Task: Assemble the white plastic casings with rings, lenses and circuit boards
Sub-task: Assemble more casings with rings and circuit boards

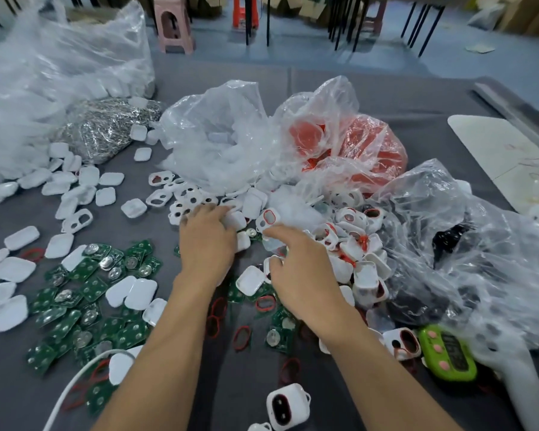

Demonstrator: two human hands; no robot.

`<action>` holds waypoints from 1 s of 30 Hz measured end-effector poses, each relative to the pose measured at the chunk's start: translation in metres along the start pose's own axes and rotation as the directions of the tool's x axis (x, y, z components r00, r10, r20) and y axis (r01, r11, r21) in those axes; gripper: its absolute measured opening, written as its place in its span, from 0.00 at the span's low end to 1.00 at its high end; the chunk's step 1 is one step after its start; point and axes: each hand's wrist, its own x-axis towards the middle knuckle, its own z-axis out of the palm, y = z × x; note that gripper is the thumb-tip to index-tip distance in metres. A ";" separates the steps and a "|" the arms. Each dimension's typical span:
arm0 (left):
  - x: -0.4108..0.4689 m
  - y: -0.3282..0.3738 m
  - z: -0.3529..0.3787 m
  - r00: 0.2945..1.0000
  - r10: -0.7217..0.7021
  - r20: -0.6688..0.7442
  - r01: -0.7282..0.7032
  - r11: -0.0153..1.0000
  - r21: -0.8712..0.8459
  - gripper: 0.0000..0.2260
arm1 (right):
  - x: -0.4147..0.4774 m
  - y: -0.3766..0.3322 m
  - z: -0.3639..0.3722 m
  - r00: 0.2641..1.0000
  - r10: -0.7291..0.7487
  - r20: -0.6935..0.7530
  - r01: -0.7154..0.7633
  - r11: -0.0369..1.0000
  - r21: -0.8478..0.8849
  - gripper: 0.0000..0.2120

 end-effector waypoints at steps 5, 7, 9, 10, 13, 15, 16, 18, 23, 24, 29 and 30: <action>-0.023 0.009 -0.001 0.999 0.044 0.002 -0.043 0.980 -0.194 0.17 | 0.025 0.009 0.001 0.999 0.004 -0.037 -0.005 1.000 -0.012 0.21; -0.031 0.007 -0.004 0.977 0.086 0.193 -0.020 0.947 -0.320 0.23 | 0.034 0.010 0.002 0.999 0.006 -0.053 -0.008 1.000 -0.025 0.20; -0.030 0.001 -0.011 0.972 0.088 0.220 0.021 0.892 -0.451 0.26 | 0.044 0.008 0.005 0.998 0.011 -0.061 -0.013 0.999 -0.031 0.21; -0.027 -0.003 -0.016 0.985 0.036 0.166 0.051 0.872 -0.488 0.26 | 0.049 0.006 0.006 0.998 0.019 -0.059 -0.021 0.999 -0.038 0.23; -0.004 -0.020 -0.020 0.997 -0.061 -0.051 0.049 0.978 -0.203 0.20 | 0.060 0.000 0.014 1.000 0.029 -0.008 -0.029 0.999 -0.039 0.24; 0.009 -0.027 -0.016 1.000 -0.011 0.005 0.011 1.000 0.013 0.19 | 0.060 -0.005 0.022 1.000 0.005 0.015 -0.004 0.999 -0.047 0.24; 0.011 -0.027 -0.013 0.999 0.002 0.038 -0.003 0.999 0.044 0.19 | 0.058 -0.006 0.026 1.000 -0.012 0.020 0.013 0.999 -0.047 0.23; 0.010 -0.024 -0.006 0.999 0.030 0.012 -0.031 0.993 0.112 0.16 | 0.050 -0.004 0.030 0.999 -0.030 0.020 0.031 0.999 -0.033 0.22; 0.002 -0.020 -0.006 1.000 0.009 -0.004 -0.008 0.983 0.184 0.19 | 0.017 0.010 0.020 0.997 -0.009 -0.081 0.014 0.998 0.060 0.19; -0.001 -0.019 -0.010 0.999 0.011 0.041 -0.016 0.992 0.124 0.19 | 0.009 0.014 0.015 0.992 -0.003 -0.124 0.013 0.997 0.080 0.18; -0.026 -0.012 -0.030 0.997 -0.002 0.076 0.020 0.974 -0.227 0.16 | -0.036 0.042 -0.021 0.955 0.122 -0.272 -0.068 0.978 0.197 0.17; -0.035 -0.005 -0.034 0.997 -0.025 0.072 0.051 0.924 -0.380 0.17 | -0.044 0.046 -0.027 0.944 0.152 -0.293 -0.088 0.971 0.222 0.15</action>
